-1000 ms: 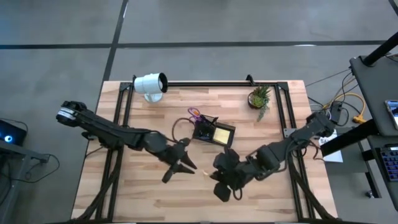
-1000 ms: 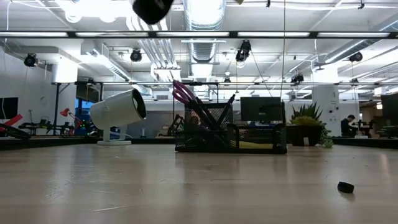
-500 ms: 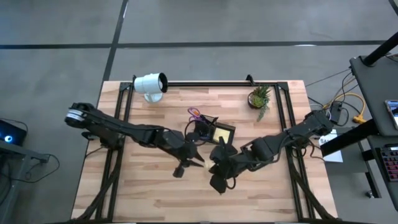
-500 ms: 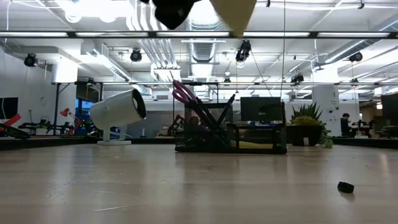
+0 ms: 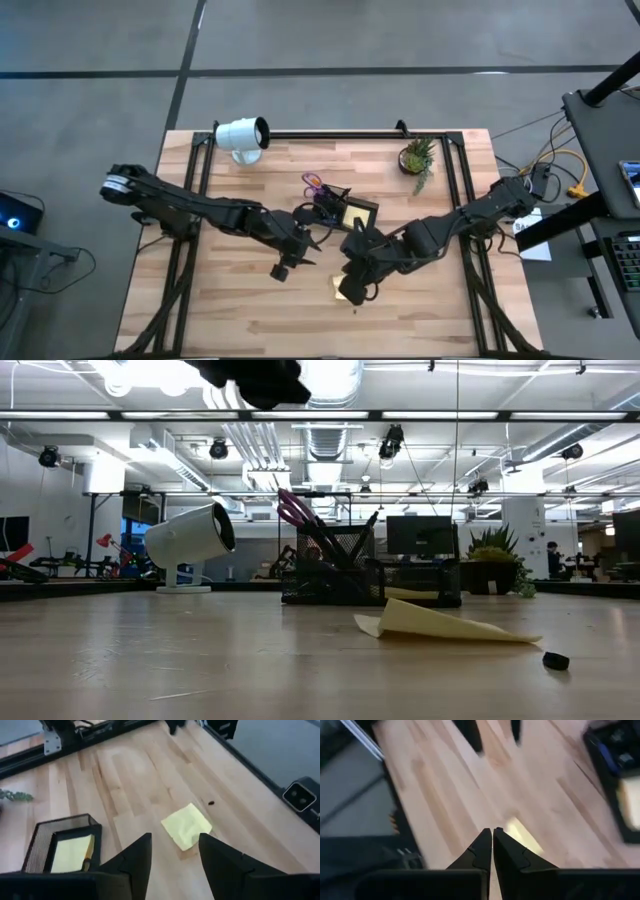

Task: Pick and place office supplies into organizer
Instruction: Put the yellow sticky notes into the black desk organizer

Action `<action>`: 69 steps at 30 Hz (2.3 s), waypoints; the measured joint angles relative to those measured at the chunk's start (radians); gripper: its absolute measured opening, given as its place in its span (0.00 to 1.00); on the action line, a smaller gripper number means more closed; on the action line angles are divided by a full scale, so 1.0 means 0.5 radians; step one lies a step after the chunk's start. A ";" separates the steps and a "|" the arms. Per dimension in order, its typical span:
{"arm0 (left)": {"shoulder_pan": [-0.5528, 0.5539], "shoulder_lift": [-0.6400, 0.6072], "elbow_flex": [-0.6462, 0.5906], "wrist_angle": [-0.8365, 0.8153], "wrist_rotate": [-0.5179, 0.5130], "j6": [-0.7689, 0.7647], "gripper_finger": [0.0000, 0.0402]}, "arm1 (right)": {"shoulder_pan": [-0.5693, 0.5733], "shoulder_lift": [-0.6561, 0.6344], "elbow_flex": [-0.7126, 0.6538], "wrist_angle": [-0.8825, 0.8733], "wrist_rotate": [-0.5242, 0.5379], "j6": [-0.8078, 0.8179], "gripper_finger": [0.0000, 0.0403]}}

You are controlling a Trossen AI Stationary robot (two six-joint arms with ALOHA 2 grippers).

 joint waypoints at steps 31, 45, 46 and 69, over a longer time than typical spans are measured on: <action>-0.022 -0.059 -0.612 -0.065 0.022 -0.275 0.38 | 0.249 0.957 0.266 -0.106 0.130 -0.559 0.43; -0.024 -0.062 -0.756 -0.063 0.021 -0.335 0.38 | 0.226 1.003 0.164 -0.037 0.107 -0.581 0.37; -0.024 -0.062 -0.757 -0.063 0.021 -0.335 0.38 | 0.221 1.004 0.150 -0.012 0.107 -0.581 0.36; -0.025 -0.062 -0.842 -0.061 0.022 -0.336 0.38 | 0.122 1.000 -0.049 -0.014 0.339 -0.594 0.03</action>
